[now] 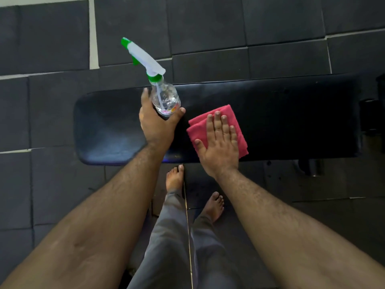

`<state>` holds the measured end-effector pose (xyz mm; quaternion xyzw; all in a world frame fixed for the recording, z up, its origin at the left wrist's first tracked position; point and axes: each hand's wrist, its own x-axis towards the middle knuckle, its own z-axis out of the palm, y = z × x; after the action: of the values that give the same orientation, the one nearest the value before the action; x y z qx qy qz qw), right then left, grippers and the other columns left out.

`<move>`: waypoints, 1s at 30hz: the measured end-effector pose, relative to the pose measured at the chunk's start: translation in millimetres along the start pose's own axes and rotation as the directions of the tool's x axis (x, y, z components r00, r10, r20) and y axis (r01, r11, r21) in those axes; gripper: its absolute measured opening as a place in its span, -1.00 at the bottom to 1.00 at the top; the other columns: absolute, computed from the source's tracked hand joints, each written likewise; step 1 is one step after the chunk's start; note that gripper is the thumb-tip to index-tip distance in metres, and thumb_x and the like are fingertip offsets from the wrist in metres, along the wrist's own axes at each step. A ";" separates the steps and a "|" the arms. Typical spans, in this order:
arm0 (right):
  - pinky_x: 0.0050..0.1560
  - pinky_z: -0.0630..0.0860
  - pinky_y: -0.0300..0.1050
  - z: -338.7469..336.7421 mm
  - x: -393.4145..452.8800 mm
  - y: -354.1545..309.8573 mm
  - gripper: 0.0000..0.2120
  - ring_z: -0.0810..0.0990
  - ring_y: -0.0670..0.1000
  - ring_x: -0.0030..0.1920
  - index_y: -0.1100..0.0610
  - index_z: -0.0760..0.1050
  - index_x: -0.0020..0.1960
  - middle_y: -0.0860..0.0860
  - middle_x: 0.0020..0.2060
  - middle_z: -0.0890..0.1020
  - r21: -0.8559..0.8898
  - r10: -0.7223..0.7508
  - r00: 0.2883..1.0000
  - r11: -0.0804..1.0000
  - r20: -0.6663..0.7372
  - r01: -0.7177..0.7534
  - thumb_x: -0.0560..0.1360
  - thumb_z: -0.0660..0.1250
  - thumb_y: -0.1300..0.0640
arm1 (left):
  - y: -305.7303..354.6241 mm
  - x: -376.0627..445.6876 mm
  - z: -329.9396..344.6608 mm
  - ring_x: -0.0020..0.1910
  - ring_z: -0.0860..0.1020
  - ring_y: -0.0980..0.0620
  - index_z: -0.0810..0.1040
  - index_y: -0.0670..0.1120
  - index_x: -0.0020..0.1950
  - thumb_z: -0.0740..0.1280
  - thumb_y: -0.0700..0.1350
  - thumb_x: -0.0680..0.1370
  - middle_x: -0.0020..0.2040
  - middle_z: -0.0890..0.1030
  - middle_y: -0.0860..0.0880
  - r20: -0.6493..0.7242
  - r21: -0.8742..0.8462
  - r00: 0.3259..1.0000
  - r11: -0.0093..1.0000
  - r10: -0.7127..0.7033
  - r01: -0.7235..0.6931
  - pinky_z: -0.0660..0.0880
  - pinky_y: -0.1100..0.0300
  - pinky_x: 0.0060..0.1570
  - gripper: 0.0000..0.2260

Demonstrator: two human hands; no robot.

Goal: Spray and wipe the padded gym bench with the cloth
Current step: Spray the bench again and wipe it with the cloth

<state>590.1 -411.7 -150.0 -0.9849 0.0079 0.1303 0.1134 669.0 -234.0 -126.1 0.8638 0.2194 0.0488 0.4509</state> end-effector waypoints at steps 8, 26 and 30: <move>0.65 -0.19 0.42 -15.9 -11.7 94.8 -0.30 -0.14 0.20 0.73 -0.04 -0.14 0.76 0.12 0.75 -0.12 -0.034 0.376 0.916 0.923 -0.138 -0.384 0.71 -0.15 -0.31 | 12.7 -86.9 30.7 0.77 0.06 -0.25 0.10 -0.14 0.78 0.43 0.27 0.60 0.78 0.13 -0.25 0.391 0.223 0.725 0.707 0.566 -0.672 -0.26 -0.12 0.72 -0.07; 0.62 -0.13 0.43 -25.1 0.3 117.3 -0.27 -0.11 0.25 0.73 -0.07 -0.06 0.75 0.11 0.75 -0.05 0.269 0.735 0.668 0.671 -0.116 -0.691 0.68 0.01 -0.33 | 10.5 -48.0 98.8 0.81 -0.02 -0.14 0.00 0.07 0.83 0.06 0.50 0.65 0.83 0.01 -0.09 0.576 0.457 0.671 0.497 0.466 -0.738 -0.13 -0.35 0.72 -0.14; 0.62 -0.10 0.45 -69.7 35.0 258.5 -0.29 -0.12 0.23 0.73 -0.10 -0.03 0.75 0.07 0.75 -0.05 0.278 0.871 0.478 0.489 -0.112 -0.826 0.67 -0.07 -0.34 | 8.2 -45.4 100.8 0.81 -0.03 -0.16 -0.01 0.08 0.83 0.08 0.50 0.64 0.83 0.01 -0.08 0.571 0.454 0.677 0.508 0.465 -0.732 -0.14 -0.35 0.72 -0.13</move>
<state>630.0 -678.7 -150.7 -0.8428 0.5215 0.0492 0.1232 659.4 -333.6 -173.7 0.9754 -0.1890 -0.0416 0.1060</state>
